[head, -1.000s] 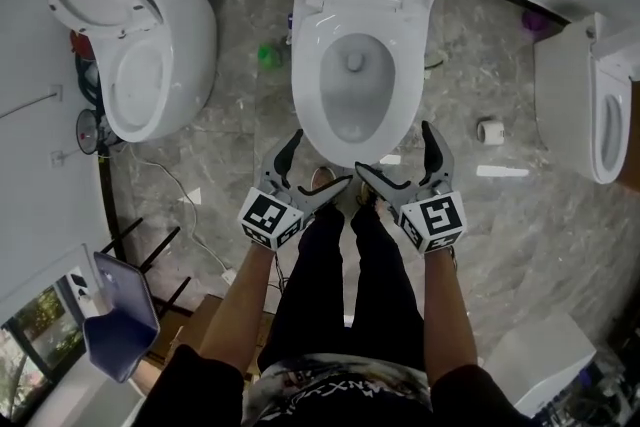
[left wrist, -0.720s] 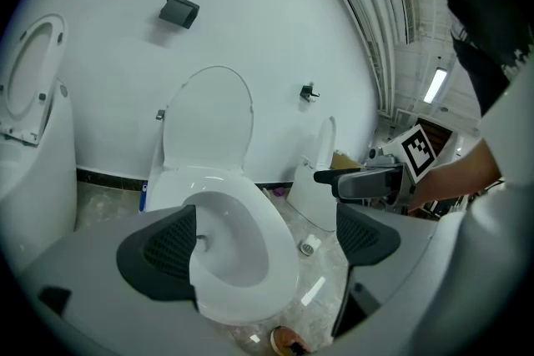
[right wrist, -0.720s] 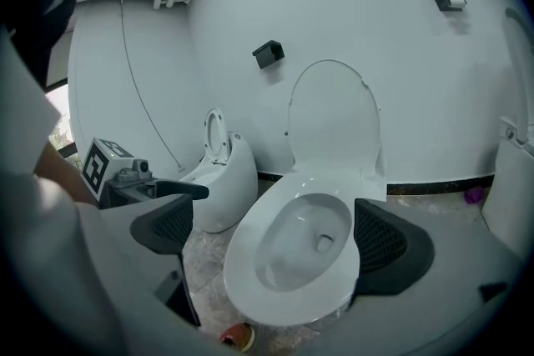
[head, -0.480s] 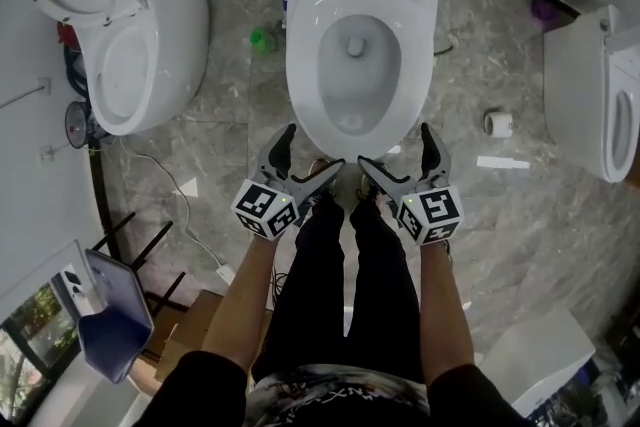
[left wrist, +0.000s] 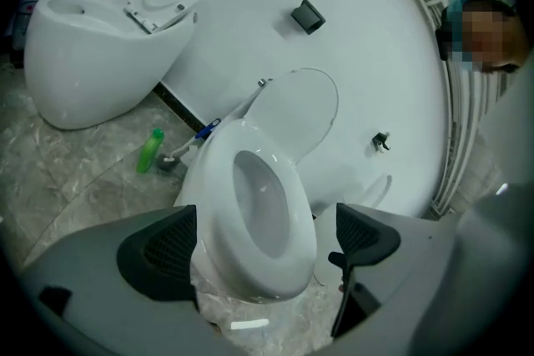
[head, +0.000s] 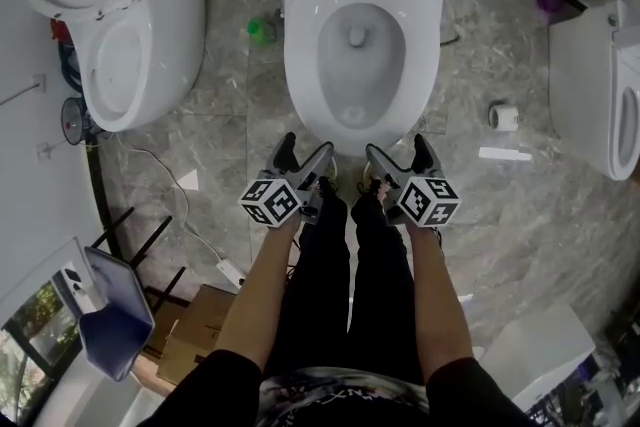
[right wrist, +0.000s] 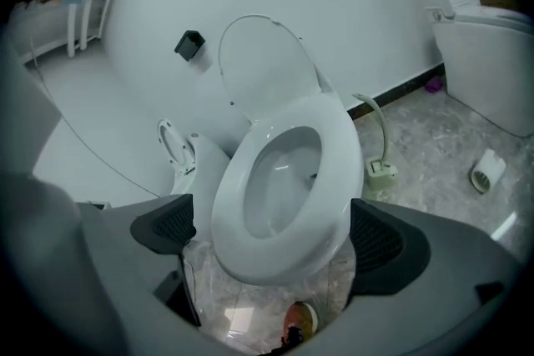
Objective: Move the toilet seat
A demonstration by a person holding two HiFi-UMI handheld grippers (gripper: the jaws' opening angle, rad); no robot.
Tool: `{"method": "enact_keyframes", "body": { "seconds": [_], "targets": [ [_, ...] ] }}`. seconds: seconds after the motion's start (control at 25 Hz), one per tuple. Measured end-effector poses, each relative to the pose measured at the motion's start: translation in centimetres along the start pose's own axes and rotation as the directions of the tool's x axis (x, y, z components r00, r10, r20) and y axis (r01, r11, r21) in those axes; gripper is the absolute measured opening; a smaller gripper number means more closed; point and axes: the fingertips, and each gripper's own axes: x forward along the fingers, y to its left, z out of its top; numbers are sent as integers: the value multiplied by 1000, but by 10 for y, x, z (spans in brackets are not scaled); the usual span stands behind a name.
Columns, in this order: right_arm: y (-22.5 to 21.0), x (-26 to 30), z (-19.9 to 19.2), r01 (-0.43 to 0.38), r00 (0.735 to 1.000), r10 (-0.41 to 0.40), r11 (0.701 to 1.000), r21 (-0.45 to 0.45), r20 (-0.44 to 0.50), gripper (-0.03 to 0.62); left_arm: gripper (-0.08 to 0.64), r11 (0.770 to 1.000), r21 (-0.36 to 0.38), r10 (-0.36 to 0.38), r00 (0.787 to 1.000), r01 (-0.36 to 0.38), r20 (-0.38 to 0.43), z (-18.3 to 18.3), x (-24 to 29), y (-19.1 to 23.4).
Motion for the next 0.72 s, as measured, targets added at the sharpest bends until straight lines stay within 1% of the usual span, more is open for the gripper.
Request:
{"method": "enact_keyframes", "body": {
  "seconds": [0.16,0.32,0.44,0.6,0.68,0.72],
  "targets": [
    [-10,13,-10,4,1000,-3,995,98,-3,583,506,998,-69,4,1000,-4,-4,-11,9,14],
    [-16,22,-18,8,1000,-6,990,142,-13,581,506,996,-90,0,1000,-1,-14,-19,19,18],
    [-20,27,-23,10,1000,-6,983,184,-22,581,506,992,-124,-6,1000,4,-17,-22,24,18],
    [-24,30,-23,26,999,-20,977,211,-29,578,505,987,-162,-9,1000,6,-19,-25,30,14],
    [-25,33,-24,17,1000,-10,971,239,-29,560,505,980,-198,2,1000,-3,-5,-25,32,15],
    [-26,34,-24,7,1000,0,963,268,-25,557,505,976,-217,7,1000,-7,1,-24,32,17]
  ]
}}
